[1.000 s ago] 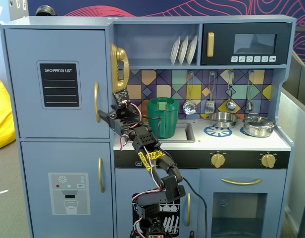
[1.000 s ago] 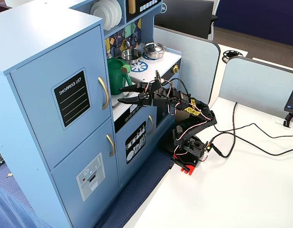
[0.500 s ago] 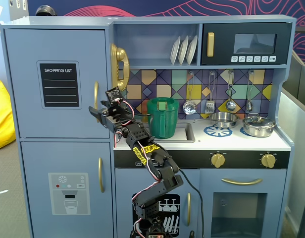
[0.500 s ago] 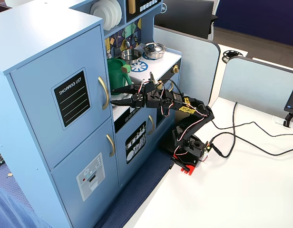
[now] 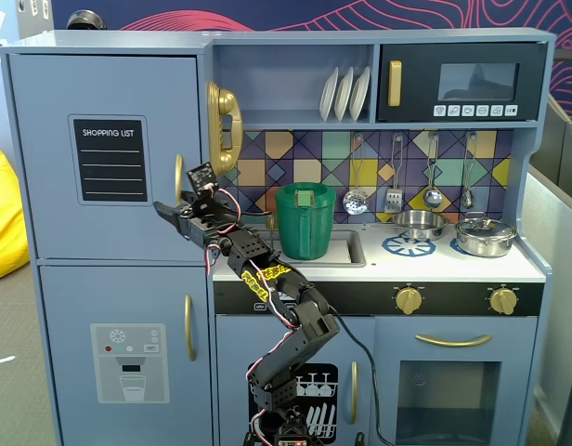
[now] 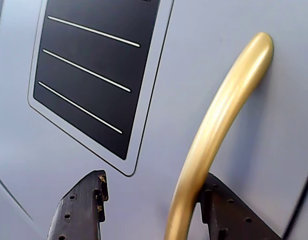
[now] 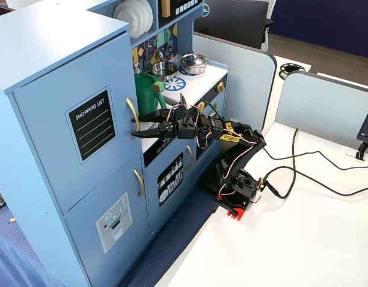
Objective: Open the left cabinet door
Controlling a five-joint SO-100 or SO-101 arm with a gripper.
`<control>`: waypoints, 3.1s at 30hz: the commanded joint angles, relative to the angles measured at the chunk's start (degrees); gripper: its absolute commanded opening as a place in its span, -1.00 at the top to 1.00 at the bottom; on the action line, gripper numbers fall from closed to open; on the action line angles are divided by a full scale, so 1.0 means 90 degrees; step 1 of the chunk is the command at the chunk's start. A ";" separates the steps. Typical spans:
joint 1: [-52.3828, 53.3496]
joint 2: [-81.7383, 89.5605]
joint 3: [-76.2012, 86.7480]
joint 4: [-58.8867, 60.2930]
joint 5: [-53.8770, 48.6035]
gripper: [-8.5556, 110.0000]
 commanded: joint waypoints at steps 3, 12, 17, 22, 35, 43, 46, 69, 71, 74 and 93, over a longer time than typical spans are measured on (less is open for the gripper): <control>-0.0313 0.0059 -0.0254 -0.0254 -0.0156 0.63; -0.0977 0.0645 0.0195 -0.0273 -0.0762 0.64; -0.1426 0.1182 0.0586 -0.0264 -0.1260 0.65; -0.1641 0.1816 0.1045 -0.0264 -0.1563 0.65; -0.2412 0.2793 0.1738 -0.0625 -0.2051 0.66; -0.2090 0.3379 0.1562 -0.0947 -0.2061 0.66; -0.0996 0.3398 0.0996 -0.0420 -0.1572 0.67; 0.0684 0.2002 0.0557 0.1436 -0.0566 0.69; 0.0361 0.1865 0.0664 0.1152 -0.0820 0.69; -0.0127 0.1729 0.0732 0.0908 -0.1074 0.69; -0.3184 0.1523 0.1387 -0.0752 -0.2568 0.70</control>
